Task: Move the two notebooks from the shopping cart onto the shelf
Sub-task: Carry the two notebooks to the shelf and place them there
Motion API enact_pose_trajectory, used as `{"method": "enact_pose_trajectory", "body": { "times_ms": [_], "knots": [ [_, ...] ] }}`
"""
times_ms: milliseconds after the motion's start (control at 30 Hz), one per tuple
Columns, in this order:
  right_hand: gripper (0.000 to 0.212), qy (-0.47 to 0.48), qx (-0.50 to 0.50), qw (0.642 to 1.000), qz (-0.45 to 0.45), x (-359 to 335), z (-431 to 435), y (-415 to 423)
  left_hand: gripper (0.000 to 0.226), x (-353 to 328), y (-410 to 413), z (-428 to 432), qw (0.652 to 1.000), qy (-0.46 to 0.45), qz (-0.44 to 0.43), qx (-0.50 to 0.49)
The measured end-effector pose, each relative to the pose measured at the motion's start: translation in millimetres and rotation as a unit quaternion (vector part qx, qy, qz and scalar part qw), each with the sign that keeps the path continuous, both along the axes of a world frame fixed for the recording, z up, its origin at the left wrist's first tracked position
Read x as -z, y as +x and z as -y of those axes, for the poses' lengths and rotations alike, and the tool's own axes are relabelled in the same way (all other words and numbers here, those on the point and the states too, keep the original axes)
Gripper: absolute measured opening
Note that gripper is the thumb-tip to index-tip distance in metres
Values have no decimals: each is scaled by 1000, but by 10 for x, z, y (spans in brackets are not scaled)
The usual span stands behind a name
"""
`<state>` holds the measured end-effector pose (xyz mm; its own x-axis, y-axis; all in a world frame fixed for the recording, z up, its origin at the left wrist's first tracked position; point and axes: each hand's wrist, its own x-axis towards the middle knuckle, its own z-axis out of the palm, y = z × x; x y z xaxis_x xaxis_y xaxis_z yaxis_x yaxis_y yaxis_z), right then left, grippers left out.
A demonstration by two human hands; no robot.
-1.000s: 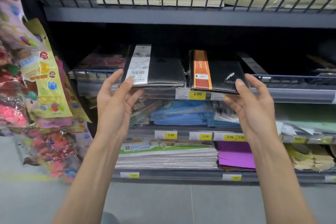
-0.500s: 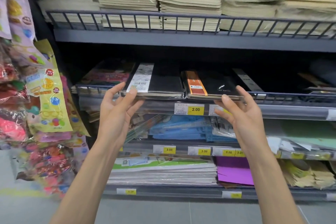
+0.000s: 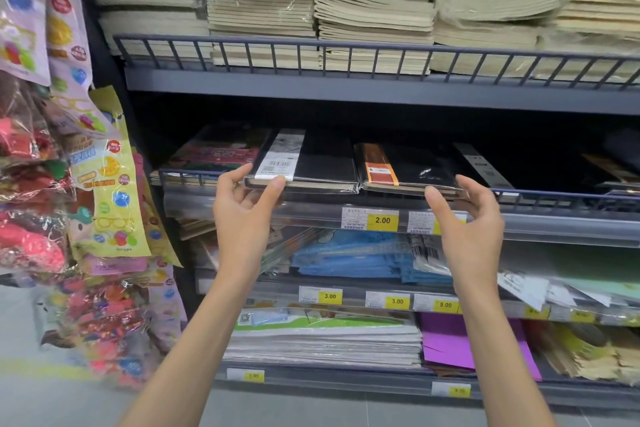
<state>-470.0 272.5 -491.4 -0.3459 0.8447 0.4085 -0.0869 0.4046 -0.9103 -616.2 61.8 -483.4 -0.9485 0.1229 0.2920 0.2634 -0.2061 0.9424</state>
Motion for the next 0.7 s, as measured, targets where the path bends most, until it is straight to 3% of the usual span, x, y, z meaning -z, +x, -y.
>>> {"method": "enact_pose_trajectory", "body": {
  "times_ms": [400,700],
  "knots": [
    [53,37,41,997,45,39,-117,-164,55,67,-185,-129,988,-116,-59,-84],
    [54,37,46,996,65,-1,-197,-331,52,84,-384,-217,984,-138,-64,-97]
  ]
}}
